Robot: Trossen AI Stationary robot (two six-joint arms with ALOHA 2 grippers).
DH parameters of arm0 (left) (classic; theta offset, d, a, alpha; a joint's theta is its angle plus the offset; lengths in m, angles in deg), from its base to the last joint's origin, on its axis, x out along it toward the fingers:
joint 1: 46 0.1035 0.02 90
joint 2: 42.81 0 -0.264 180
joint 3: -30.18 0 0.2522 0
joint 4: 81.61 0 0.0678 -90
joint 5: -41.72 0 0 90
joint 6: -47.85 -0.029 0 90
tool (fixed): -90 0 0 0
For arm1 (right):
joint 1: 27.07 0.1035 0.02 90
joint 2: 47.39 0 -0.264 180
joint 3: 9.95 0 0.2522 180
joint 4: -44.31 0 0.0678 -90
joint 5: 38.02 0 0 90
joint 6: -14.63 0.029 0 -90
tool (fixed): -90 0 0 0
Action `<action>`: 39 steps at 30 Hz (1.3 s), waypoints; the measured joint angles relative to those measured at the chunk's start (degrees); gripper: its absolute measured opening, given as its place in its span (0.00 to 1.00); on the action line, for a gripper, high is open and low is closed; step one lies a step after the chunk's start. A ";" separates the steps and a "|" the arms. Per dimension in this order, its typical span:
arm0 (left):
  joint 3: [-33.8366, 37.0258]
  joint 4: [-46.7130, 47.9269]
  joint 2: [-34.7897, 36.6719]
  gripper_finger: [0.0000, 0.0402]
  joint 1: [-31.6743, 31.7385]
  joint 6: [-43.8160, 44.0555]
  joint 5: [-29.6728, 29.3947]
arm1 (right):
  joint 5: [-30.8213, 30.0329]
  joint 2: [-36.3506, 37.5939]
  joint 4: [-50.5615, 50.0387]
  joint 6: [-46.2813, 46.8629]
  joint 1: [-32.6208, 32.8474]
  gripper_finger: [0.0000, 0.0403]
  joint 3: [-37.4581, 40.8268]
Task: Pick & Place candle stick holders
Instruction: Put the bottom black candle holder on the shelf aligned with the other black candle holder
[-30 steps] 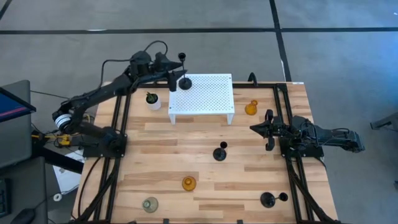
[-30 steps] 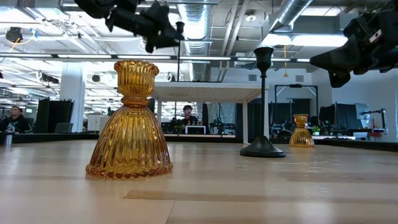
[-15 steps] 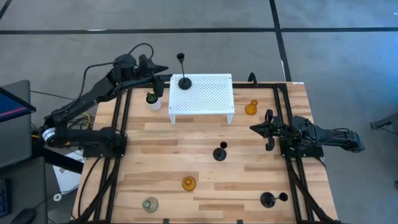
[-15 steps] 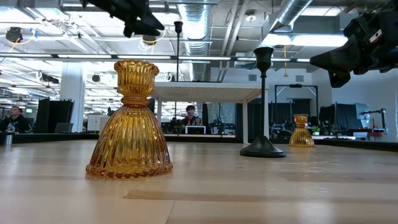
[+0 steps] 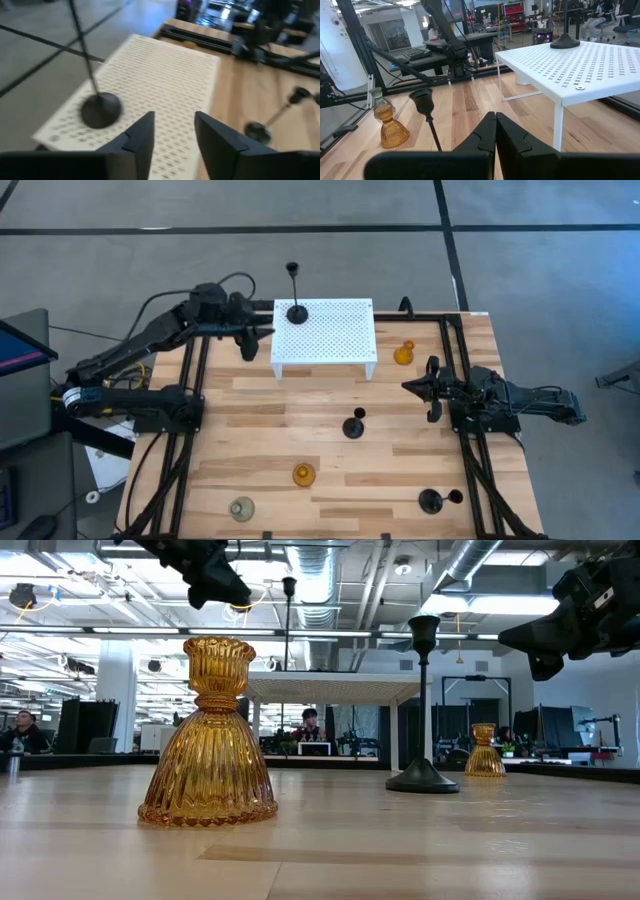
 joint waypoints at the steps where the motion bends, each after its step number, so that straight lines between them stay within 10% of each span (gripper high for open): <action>1: 0.52 -0.03 0.18 0.28 -0.67 -0.17 0.07 | -0.05 0.00 0.00 0.00 0.01 0.00 0.00; 10: 6.13 -5.05 1.37 0.02 -7.30 -2.15 0.11 | -0.35 0.00 0.02 0.00 0.01 0.00 0.00; 39: 27.77 -36.58 3.22 0.02 -25.99 -10.21 0.93 | -1.38 0.00 0.04 0.12 -0.02 0.00 0.00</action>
